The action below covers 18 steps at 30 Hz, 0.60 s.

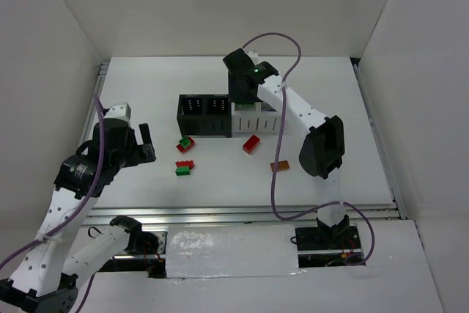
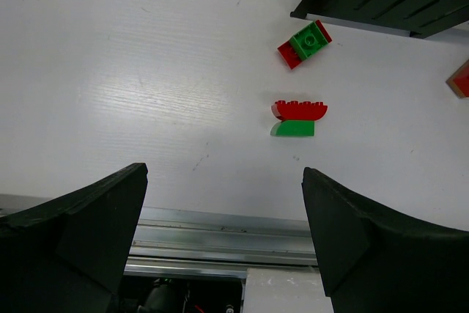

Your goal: Sort the legos into containers by color

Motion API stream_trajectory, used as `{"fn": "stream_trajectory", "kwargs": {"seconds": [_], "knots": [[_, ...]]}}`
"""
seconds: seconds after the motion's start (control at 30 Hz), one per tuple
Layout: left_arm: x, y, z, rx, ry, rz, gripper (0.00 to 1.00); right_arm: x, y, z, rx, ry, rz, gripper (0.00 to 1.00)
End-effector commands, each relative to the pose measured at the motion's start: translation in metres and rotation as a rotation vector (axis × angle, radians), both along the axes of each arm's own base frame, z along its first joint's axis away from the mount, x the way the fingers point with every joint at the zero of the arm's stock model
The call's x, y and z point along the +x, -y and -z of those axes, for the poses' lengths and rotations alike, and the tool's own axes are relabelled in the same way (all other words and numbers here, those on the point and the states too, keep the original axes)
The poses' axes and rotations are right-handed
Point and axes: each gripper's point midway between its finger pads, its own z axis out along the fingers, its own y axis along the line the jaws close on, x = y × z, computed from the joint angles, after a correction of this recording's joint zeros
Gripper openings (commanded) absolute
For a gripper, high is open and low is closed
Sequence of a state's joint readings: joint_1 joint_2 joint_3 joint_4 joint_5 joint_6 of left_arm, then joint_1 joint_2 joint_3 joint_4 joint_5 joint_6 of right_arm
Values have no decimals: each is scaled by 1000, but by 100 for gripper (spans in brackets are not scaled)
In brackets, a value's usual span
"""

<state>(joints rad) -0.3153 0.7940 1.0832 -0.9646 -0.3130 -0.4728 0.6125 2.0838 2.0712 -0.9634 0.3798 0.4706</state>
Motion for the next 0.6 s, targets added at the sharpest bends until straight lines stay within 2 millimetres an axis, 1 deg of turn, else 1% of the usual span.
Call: {"fn": "stream_trajectory", "kwargs": {"seconds": [0.0, 0.03, 0.1, 0.13, 0.17, 0.2, 0.23, 0.27, 0.4, 0.47, 0.5, 0.53, 0.57], "knots": [[4, -1, -2, -1, 16, -8, 100, 9, -1, -26, 13, 57, -21, 63], [4, 0, -2, -3, 17, -8, 99, 10, -2, -29, 16, 64, -23, 67], [5, 2, 0, -9, 7, -5, 99, 11, -1, -36, 17, 81, -18, 72], [6, 4, 0, -18, 4, -2, 99, 13, -2, -41, 23, 95, -17, 77], [7, 7, 4, -29, -11, 7, 100, 13, 0, -46, 24, 106, -14, 85], [8, 9, 6, -40, -18, 4, 100, 13, 1, -49, 23, 115, -15, 86], [10, 11, 10, -44, -33, 4, 100, 14, 2, -53, 24, 122, -15, 90], [10, 14, 11, -54, -41, 10, 99, 15, 3, -54, 20, 125, -14, 100], [16, 22, 18, -89, -55, 16, 100, 18, 12, -51, 6, 115, -1, 100], [22, 27, 20, -111, -51, 15, 100, 13, 14, -54, 10, 109, 2, 100], [22, 31, 26, -127, -65, 29, 100, 9, 11, -56, 33, 103, -6, 100], [24, 36, 31, -141, -74, 38, 100, 2, 9, -53, 38, 88, -13, 100], [29, 41, 33, -160, -66, 47, 100, -5, 10, -67, 67, 106, -15, 100]]}}
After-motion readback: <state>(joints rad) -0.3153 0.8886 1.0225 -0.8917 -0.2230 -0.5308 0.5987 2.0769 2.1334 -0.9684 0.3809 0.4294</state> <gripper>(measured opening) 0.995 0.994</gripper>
